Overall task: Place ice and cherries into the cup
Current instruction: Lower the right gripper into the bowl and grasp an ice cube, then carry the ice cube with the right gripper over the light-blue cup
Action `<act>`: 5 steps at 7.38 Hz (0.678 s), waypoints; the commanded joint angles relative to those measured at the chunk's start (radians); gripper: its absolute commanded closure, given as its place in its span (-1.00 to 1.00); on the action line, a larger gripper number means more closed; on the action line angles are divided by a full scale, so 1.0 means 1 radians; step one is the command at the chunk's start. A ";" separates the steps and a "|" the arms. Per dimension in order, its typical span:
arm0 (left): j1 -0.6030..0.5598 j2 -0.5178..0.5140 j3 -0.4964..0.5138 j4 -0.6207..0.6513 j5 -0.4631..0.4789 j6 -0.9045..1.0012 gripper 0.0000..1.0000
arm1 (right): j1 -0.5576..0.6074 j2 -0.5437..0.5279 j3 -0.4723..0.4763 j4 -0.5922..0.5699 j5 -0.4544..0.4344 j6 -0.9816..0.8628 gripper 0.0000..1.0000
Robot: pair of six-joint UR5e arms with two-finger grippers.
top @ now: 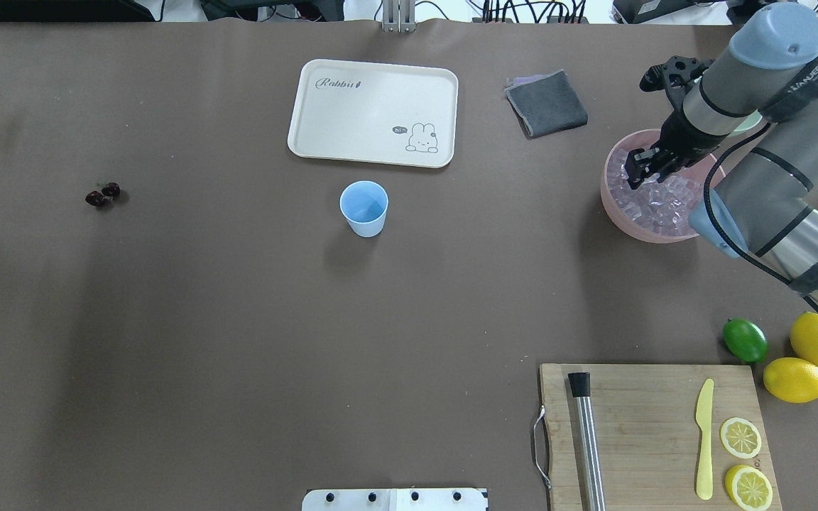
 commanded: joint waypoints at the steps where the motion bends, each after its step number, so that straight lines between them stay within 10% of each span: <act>1: 0.000 0.000 -0.005 0.000 -0.001 0.000 -0.96 | 0.024 0.089 0.021 -0.009 0.046 0.100 0.92; 5: 0.002 -0.001 -0.009 0.001 -0.001 0.000 -0.96 | -0.190 0.374 -0.018 -0.001 -0.055 0.427 1.00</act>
